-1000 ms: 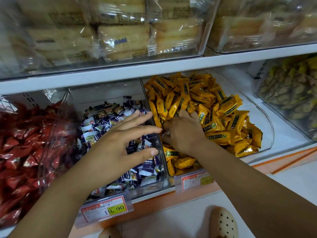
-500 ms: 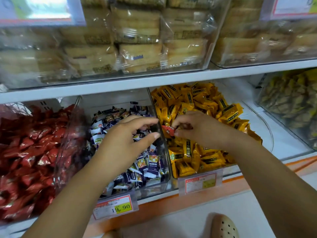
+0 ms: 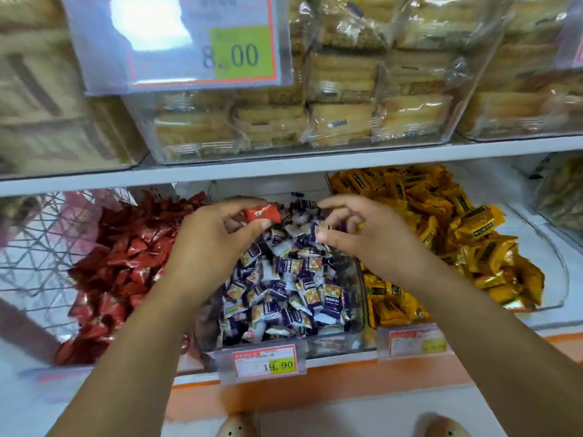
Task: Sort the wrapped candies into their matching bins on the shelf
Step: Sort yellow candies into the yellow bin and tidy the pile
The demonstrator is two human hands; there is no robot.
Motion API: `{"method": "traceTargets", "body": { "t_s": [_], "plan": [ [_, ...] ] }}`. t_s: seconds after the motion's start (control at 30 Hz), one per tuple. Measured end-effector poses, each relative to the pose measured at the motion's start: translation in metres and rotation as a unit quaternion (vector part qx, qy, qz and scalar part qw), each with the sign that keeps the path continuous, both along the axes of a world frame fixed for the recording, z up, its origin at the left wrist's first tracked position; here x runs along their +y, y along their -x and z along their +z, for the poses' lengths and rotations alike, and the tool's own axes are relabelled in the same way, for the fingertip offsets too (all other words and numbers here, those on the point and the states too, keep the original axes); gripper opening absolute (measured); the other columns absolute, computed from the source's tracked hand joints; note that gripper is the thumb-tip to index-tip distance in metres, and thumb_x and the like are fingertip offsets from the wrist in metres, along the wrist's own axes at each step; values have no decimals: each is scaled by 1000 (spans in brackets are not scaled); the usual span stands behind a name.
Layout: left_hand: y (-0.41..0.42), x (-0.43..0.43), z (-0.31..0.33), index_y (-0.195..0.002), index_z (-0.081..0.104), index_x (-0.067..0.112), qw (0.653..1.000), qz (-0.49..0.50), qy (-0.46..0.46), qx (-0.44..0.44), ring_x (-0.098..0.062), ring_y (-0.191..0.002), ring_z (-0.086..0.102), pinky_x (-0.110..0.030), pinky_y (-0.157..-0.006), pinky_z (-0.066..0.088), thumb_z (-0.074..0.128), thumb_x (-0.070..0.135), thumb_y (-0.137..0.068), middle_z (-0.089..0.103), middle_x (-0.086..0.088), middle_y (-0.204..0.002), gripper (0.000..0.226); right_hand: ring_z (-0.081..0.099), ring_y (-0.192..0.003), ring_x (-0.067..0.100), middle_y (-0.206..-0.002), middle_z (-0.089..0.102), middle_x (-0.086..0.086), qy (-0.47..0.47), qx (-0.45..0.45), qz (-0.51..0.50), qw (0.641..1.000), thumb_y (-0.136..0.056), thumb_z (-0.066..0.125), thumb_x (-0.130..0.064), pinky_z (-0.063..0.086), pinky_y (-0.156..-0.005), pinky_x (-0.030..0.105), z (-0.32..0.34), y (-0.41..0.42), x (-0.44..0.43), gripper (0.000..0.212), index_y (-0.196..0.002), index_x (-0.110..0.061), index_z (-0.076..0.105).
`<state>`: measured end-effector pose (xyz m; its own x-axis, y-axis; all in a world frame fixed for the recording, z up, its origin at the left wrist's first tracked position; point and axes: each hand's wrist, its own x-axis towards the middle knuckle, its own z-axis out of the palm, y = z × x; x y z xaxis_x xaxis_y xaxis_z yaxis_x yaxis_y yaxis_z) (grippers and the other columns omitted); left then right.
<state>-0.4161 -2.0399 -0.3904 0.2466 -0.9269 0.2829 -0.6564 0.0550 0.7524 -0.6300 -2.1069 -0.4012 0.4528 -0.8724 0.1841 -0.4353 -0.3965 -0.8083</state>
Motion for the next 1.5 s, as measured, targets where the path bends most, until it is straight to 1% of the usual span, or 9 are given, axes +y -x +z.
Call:
{"method": "traceTargets", "body": {
  "t_s": [0.27,0.43,0.67,0.77,0.83,0.93,1.0,1.2,1.5],
  "plan": [
    [-80,22,-10,-104,71,34,989,146,-14,-27,-3,-40,41,-12,-43,32,63,18,-89,51,10,-47,23,51,-92,0,-102,57,-26,69,75,-11,995,-94,58,-22,39,-72,11,-10,-11,-1,27,-101,-48,55],
    [-100,19,-16,-119,66,19,978,207,-15,-32,-22,-84,66,-26,-76,47,68,17,-86,70,-3,-85,33,48,-93,-3,-102,57,-21,83,74,-30,993,-93,58,-20,35,-71,6,-13,-11,3,25,-106,-42,61],
    [-26,11,2,-122,64,28,993,85,13,-80,-10,-100,59,-19,-81,38,57,25,-93,66,8,-115,31,46,-88,-24,-101,52,-33,83,76,-63,992,-98,50,-16,35,-66,-3,3,27,3,27,-103,-40,62],
    [24,6,0,-133,53,35,994,-50,-24,-99,-2,-117,45,-17,-97,33,53,37,-94,50,15,-129,38,49,-86,-9,-103,57,-19,101,146,-76,981,-96,53,-18,39,-72,11,7,56,0,23,-100,-35,67],
    [52,-1,-5,-141,41,37,984,-130,-54,-111,0,-135,27,-13,-107,18,48,42,-95,34,17,-147,47,50,-108,8,-111,61,-11,138,210,-85,964,-94,57,-18,34,-94,20,5,70,-1,19,-102,-28,71],
    [79,-14,-16,-149,23,37,970,-183,-88,-133,0,-143,7,-18,-113,7,43,47,-95,10,18,-157,58,33,-132,11,-134,56,-2,162,283,-83,942,-91,62,-23,9,-110,18,-1,87,-4,23,-112,-25,70],
    [87,-21,-24,-151,17,35,963,-204,-97,-147,2,-143,-2,-22,-117,4,40,48,-96,0,20,-158,61,16,-144,15,-148,40,-7,127,313,-76,938,-90,61,-34,5,-119,34,-5,93,-5,30,-120,-35,63],
    [88,-30,-34,-150,12,41,957,-220,-111,-152,11,-139,-13,-22,-115,-2,32,57,-93,-7,29,-154,63,-23,-144,22,-160,-4,-13,157,413,20,897,-91,46,-58,-17,-112,57,-18,64,-8,38,-128,-51,50],
    [76,-32,-39,-130,29,56,952,-225,-89,-188,15,-137,-12,-26,-113,2,21,76,-78,-7,36,-152,56,-21,-143,29,-159,-13,-8,172,497,-39,850,-91,44,-61,-10,-109,67,-39,59,-45,40,-130,-58,41]
  ]
}}
